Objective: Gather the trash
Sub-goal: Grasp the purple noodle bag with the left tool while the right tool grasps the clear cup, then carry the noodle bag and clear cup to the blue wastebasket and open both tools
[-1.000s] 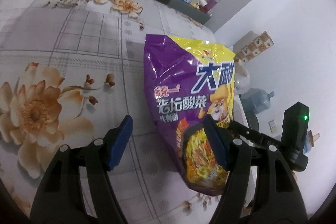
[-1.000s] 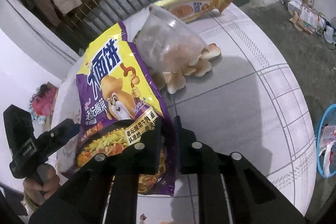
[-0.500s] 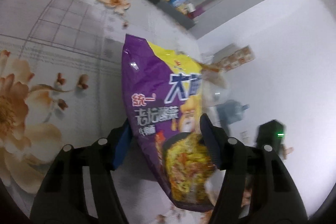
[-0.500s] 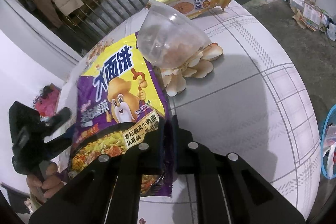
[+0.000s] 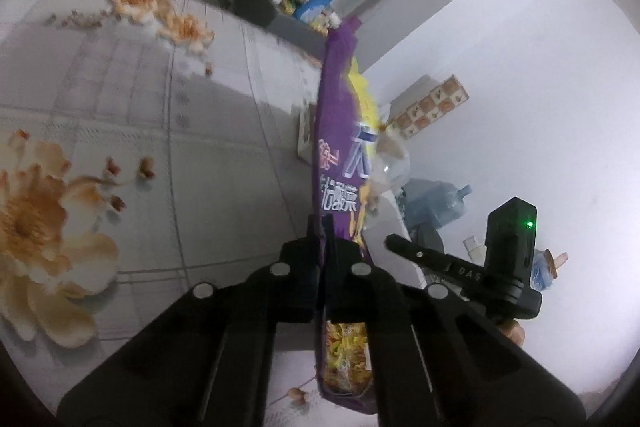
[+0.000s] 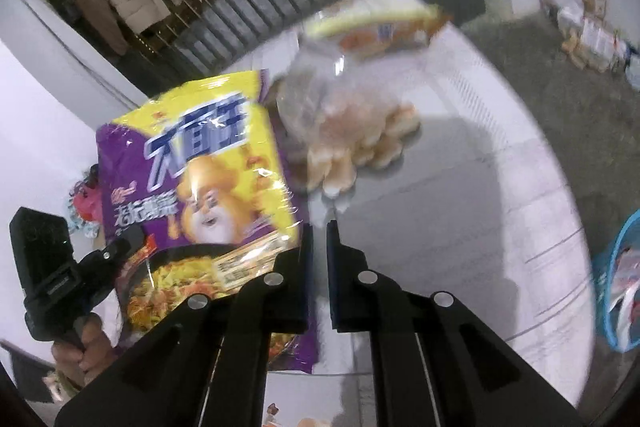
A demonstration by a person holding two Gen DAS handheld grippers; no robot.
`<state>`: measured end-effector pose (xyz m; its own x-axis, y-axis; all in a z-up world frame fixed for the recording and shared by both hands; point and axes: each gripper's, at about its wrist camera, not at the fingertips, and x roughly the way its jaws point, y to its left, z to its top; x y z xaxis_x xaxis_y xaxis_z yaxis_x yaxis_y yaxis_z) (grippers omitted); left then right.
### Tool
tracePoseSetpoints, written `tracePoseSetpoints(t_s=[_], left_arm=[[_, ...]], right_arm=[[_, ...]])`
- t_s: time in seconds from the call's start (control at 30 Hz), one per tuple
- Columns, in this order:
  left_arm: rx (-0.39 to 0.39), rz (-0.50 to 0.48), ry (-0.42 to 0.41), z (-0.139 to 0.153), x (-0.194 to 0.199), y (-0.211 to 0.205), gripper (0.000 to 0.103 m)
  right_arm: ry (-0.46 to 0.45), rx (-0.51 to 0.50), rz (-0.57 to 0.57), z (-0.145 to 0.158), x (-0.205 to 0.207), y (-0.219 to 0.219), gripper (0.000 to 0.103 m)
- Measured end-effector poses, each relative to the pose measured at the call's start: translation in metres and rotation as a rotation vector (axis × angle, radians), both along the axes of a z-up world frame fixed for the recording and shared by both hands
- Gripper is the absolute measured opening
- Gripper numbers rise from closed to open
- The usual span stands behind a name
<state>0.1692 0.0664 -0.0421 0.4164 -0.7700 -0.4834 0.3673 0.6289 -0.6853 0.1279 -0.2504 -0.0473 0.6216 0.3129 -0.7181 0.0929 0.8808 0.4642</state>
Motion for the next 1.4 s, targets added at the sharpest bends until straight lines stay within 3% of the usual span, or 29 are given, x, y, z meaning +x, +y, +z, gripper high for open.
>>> tracePoseSetpoints(t_s=[0.17,0.47,0.73,0.9,0.97,1.1,1.17,1.4], left_arm=[[-0.005,0.054,-0.034,0.011,-0.005,0.024,0.000],[0.011,0.108,-0.034,0.010,0.001,0.042,0.000],[0.037,0.102,-0.046,0.010,0.005,0.033,0.000],[0.048,0.105,-0.039,0.009,0.005,0.032,0.000],[0.056,0.106,-0.038,0.009,0.005,0.032,0.000],[0.064,0.108,-0.039,0.007,0.005,0.032,0.000],[0.067,0.108,-0.040,0.007,0.005,0.032,0.000],[0.068,0.104,-0.061,0.018,-0.004,0.033,0.000]], right_arm=[[-0.077,-0.036,-0.033,0.027,0.003,-0.016,0.009],[-0.130,-0.015,-0.065,0.040,0.034,-0.035,0.035],[-0.144,-0.014,0.004,0.038,0.073,-0.035,0.035],[-0.106,0.025,0.051,0.027,0.083,-0.029,0.035],[-0.101,0.031,0.071,0.023,0.080,-0.025,0.034],[-0.095,0.053,0.122,0.019,0.070,-0.011,0.013],[-0.094,0.043,0.132,0.019,0.065,-0.005,0.007],[-0.108,0.059,0.156,0.029,0.038,0.009,0.006]])
